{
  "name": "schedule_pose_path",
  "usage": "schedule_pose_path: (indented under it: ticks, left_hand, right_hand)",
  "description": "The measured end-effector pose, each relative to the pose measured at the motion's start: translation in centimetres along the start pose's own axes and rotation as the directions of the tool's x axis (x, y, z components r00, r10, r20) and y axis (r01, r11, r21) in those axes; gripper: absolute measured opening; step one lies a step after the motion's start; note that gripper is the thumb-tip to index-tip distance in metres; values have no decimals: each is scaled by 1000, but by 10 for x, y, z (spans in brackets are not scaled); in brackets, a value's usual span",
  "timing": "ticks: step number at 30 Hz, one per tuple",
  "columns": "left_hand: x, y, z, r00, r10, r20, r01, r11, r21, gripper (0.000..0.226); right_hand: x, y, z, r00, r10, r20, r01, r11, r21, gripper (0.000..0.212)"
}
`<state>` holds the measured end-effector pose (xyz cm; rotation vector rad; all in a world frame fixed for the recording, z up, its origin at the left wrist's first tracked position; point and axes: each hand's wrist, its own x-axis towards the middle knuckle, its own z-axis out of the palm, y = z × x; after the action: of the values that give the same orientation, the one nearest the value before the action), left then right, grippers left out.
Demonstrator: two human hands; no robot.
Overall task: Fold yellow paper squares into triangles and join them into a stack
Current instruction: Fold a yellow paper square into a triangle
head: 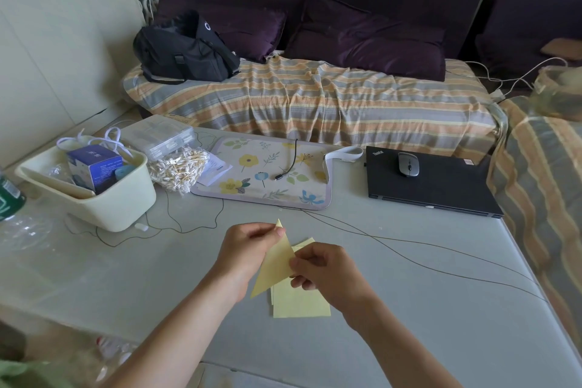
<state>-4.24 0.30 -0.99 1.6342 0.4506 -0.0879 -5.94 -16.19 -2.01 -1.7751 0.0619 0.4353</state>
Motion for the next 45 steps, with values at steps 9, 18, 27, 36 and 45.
schedule_pose_path:
  ticks: [9, 18, 27, 36, 45]
  left_hand:
    - [4, 3, 0, 997, -78, -25, 74, 988, -134, 13]
    - [1, 5, -1, 995, -100, -24, 95, 983, -158, 9]
    - [3, 8, -10, 998, -54, 25, 54, 999, -6, 1]
    - [-2, 5, -5, 994, -28, 105, 26, 1000, 16, 9]
    - [-11, 5, 0, 974, -56, 221, 48, 998, 43, 7]
  right_hand:
    - [-1, -3, 0, 1000, 0, -4, 0, 1000, 5, 10]
    - [-1, -3, 0, 999, 9, 38, -7, 999, -41, 10]
    - [7, 5, -4, 977, 43, -207, -43, 999, 6, 12]
    - [4, 5, -6, 986, 89, -138, -95, 995, -33, 15]
    - [6, 4, 0, 980, -97, -175, 82, 993, -90, 13]
